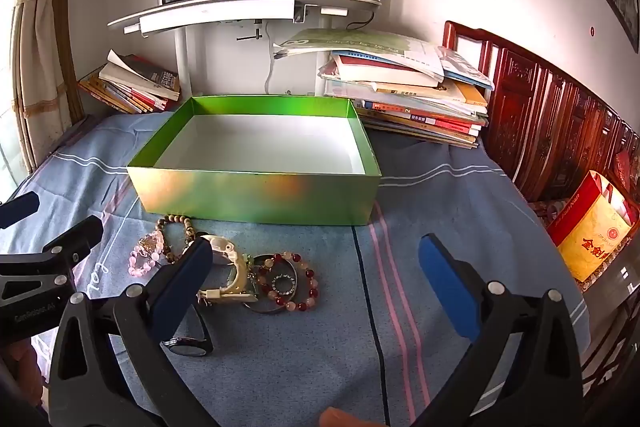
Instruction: Organize jewelry
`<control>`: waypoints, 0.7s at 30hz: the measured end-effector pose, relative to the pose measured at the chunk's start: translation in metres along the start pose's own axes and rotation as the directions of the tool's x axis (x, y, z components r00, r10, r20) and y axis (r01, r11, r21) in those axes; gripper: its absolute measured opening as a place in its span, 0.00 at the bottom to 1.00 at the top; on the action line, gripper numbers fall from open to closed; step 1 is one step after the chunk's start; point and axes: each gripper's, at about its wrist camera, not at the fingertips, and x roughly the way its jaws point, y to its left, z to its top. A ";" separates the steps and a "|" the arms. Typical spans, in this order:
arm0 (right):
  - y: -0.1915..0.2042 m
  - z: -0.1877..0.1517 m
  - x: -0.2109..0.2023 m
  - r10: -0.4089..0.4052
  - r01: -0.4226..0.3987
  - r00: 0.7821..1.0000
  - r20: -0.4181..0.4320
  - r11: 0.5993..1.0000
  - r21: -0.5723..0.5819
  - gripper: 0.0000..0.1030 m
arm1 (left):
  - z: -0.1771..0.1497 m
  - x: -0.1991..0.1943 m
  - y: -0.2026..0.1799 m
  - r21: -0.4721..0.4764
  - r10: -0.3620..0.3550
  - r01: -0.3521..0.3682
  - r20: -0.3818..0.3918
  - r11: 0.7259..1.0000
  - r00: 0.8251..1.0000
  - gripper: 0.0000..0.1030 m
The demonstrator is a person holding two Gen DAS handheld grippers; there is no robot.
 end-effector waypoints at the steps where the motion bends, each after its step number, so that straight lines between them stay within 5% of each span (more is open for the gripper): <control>1: 0.000 0.000 0.000 0.001 -0.001 1.000 -0.001 1.000 0.001 0.98 | 0.000 0.000 0.000 0.000 0.001 -0.001 0.000 1.000 1.000 0.97; 21: 0.000 0.000 0.004 0.008 -0.007 1.000 -0.005 1.000 0.006 0.98 | 0.000 0.000 0.000 0.002 0.002 -0.002 -0.003 1.000 1.000 0.97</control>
